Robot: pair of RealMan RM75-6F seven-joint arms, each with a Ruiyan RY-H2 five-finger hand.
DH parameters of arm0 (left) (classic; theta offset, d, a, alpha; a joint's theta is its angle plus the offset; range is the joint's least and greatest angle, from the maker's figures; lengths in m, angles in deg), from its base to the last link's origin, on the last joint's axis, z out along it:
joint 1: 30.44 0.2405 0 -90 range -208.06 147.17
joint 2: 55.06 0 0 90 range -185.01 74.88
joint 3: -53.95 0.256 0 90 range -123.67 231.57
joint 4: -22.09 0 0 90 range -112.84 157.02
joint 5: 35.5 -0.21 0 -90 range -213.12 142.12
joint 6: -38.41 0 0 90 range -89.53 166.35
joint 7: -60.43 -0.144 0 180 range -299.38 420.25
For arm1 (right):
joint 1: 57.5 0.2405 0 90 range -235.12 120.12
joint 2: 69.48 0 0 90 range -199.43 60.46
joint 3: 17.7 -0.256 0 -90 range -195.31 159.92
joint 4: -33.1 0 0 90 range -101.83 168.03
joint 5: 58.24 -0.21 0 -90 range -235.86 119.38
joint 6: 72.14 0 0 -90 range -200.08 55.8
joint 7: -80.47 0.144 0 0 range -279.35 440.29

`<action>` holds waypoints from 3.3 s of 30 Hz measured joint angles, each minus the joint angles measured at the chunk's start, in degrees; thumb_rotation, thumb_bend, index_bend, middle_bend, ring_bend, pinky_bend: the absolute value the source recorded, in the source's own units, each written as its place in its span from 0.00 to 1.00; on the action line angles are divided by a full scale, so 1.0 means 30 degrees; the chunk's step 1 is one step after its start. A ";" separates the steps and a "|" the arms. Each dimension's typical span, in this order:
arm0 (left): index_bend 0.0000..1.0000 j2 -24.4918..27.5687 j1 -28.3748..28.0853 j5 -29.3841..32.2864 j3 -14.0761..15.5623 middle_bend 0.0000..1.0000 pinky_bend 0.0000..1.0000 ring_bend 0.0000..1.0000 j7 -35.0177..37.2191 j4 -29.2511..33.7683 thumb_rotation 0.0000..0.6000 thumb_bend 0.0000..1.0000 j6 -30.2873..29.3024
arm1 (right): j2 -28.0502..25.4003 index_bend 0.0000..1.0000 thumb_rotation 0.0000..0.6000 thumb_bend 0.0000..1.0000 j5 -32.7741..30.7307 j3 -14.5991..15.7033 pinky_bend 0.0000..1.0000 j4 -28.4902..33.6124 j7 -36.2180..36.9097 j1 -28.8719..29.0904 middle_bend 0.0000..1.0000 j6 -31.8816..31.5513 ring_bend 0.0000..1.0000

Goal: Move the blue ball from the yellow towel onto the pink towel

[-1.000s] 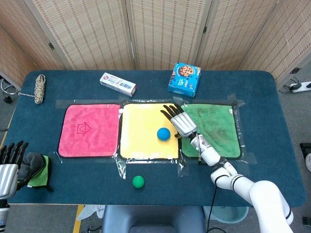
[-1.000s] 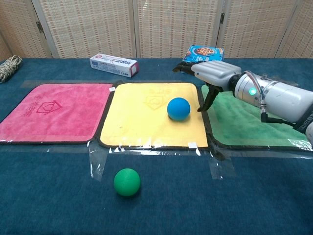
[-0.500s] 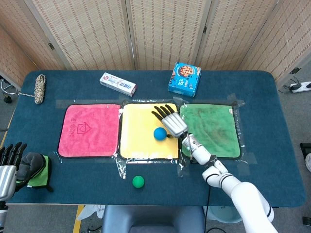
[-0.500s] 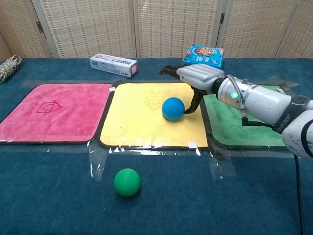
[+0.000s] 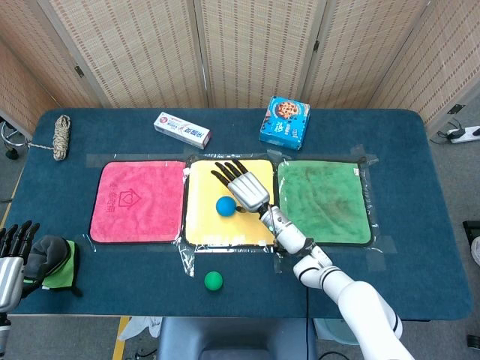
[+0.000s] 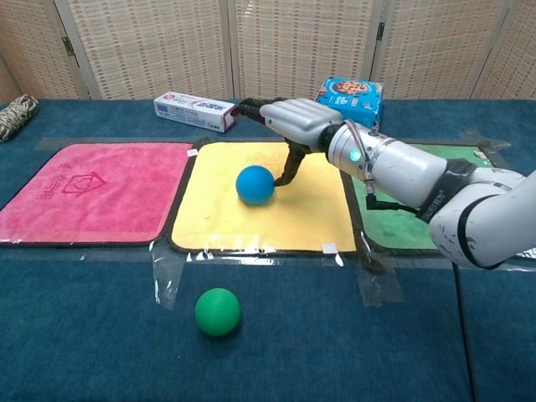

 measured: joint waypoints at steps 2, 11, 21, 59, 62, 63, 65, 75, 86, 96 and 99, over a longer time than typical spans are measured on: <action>0.07 0.0015 0.0018 0.0010 0.0002 0.08 0.00 0.04 0.0036 -0.0043 1.00 0.43 0.0002 | 0.0128 0.00 1.00 0.09 -0.0104 -0.0212 0.00 0.0047 -0.0198 0.0332 0.00 -0.0106 0.00; 0.07 0.0084 -0.0359 -0.0225 -0.0022 0.08 0.00 0.04 0.0061 -0.0061 1.00 0.43 0.0478 | -0.0605 0.00 1.00 0.09 -0.0287 -0.0632 0.00 0.1605 -0.0867 0.0533 0.00 -0.1484 0.00; 0.09 0.0203 -0.2347 -0.1249 -0.0504 0.08 0.00 0.05 0.0721 -0.0122 1.00 0.43 0.2276 | -0.5609 0.00 1.00 0.08 -0.0283 0.0099 0.00 0.8297 -0.3435 -0.2200 0.00 -0.3411 0.00; 0.09 -0.4000 -1.7722 -0.3710 -0.1958 0.08 0.00 0.06 0.5190 -0.4320 1.00 0.88 1.6948 | -1.9386 0.00 1.00 0.08 -0.0468 0.3569 0.00 2.3436 -0.7933 -1.5575 0.00 -1.1477 0.00; 0.10 -0.4814 -1.8601 -0.2697 -0.2192 0.08 0.00 0.06 0.4839 -0.5108 0.98 0.88 1.8116 | -1.9336 0.00 1.00 0.08 -0.0441 0.3467 0.00 2.3353 -0.7832 -1.5682 0.00 -1.1319 0.00; 0.10 -0.5047 -1.8893 -0.2341 -0.2257 0.08 0.00 0.06 0.4713 -0.5362 0.96 0.88 1.8561 | -1.9310 0.00 1.00 0.08 -0.0420 0.3446 0.00 2.3318 -0.7803 -1.5724 0.00 -1.1290 0.00; 0.10 -0.5338 -1.9304 -0.1792 -0.2338 0.08 0.00 0.07 0.4508 -0.5698 0.82 0.88 1.9226 | -1.9255 0.00 1.00 0.08 -0.0390 0.3396 0.00 2.3220 -0.7715 -1.5805 0.00 -1.1223 0.00; 0.13 -0.6750 -2.0869 0.1255 -0.2481 0.11 0.00 0.08 0.3250 -0.7112 0.37 0.85 2.1472 | -1.8986 0.00 1.00 0.08 -0.0391 0.3097 0.00 2.2548 -0.7001 -1.6071 0.00 -1.0749 0.00; 0.19 -0.8232 -2.1690 0.2676 -0.1811 0.17 0.00 0.12 0.1682 -0.8735 0.32 0.84 2.2004 | -1.8603 0.00 1.00 0.09 -0.0434 0.2762 0.00 2.1973 -0.6461 -1.6191 0.00 -1.0173 0.00; 0.25 -0.8728 -2.1991 0.3297 -0.1427 0.22 0.00 0.16 0.0766 -0.9177 0.32 0.84 2.1565 | -1.8483 0.00 1.00 0.09 -0.0259 0.2573 0.00 2.1851 -0.6352 -1.6341 0.00 -1.0077 0.00; 0.26 -0.8841 -2.2059 0.3428 -0.1266 0.24 0.00 0.17 0.0481 -0.9270 0.32 0.84 2.1534 | -1.8472 0.00 1.00 0.09 -0.0245 0.2532 0.00 2.1837 -0.6315 -1.6416 0.00 -1.0085 0.00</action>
